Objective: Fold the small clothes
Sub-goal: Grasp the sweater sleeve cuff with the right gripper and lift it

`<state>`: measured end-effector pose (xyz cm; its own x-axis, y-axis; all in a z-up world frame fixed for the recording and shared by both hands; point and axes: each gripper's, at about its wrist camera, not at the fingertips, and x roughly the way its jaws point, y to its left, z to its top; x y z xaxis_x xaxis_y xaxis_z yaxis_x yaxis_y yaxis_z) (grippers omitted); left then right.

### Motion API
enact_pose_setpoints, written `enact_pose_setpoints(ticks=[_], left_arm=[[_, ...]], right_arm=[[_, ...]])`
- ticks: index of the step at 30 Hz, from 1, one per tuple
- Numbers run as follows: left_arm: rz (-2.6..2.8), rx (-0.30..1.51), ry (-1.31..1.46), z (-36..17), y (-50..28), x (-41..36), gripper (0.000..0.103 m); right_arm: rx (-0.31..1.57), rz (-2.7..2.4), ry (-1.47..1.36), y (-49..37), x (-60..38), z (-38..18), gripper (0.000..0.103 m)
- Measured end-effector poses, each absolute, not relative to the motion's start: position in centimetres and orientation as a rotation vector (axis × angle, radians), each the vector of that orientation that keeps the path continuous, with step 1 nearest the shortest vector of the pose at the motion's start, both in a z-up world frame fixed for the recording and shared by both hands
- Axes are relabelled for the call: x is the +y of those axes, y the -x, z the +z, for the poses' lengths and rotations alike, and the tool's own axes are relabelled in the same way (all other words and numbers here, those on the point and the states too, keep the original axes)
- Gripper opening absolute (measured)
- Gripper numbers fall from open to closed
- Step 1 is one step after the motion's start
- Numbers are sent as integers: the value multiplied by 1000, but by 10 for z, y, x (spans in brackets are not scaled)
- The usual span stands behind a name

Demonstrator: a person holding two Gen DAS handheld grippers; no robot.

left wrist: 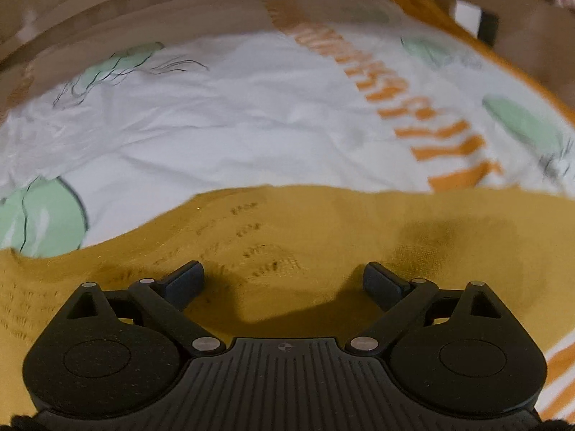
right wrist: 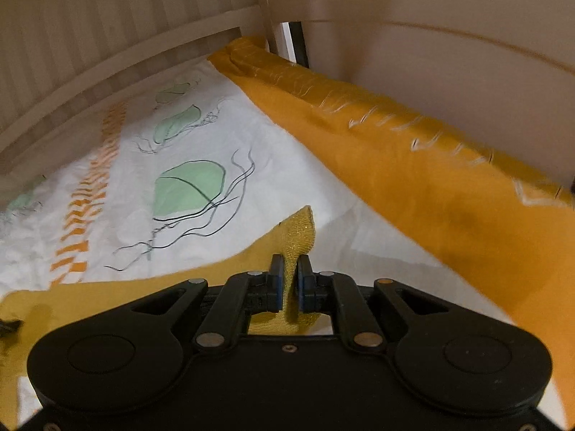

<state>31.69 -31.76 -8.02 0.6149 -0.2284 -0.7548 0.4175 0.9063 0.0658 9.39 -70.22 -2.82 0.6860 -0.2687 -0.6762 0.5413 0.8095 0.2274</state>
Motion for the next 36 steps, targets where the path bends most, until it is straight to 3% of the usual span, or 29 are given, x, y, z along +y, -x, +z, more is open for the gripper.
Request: enact_pose_setpoints(ticks=[7,16,26,36], left_arm=[[-405,853,-182,-66,-318,-300,90],[-483,893,-43,-33,-288,-204,91],[-444,905,-4,-20,-249,-86,91],[-392,868,28,-9,-223,5,91]], right_arm=[[647,-440,-490,-93,-694,-21,14],[620,-360,-506,-109,-645,17,15],[598,-132,-533,-153,-529,56,15],[615,144,-586,-219,-382,57,15]])
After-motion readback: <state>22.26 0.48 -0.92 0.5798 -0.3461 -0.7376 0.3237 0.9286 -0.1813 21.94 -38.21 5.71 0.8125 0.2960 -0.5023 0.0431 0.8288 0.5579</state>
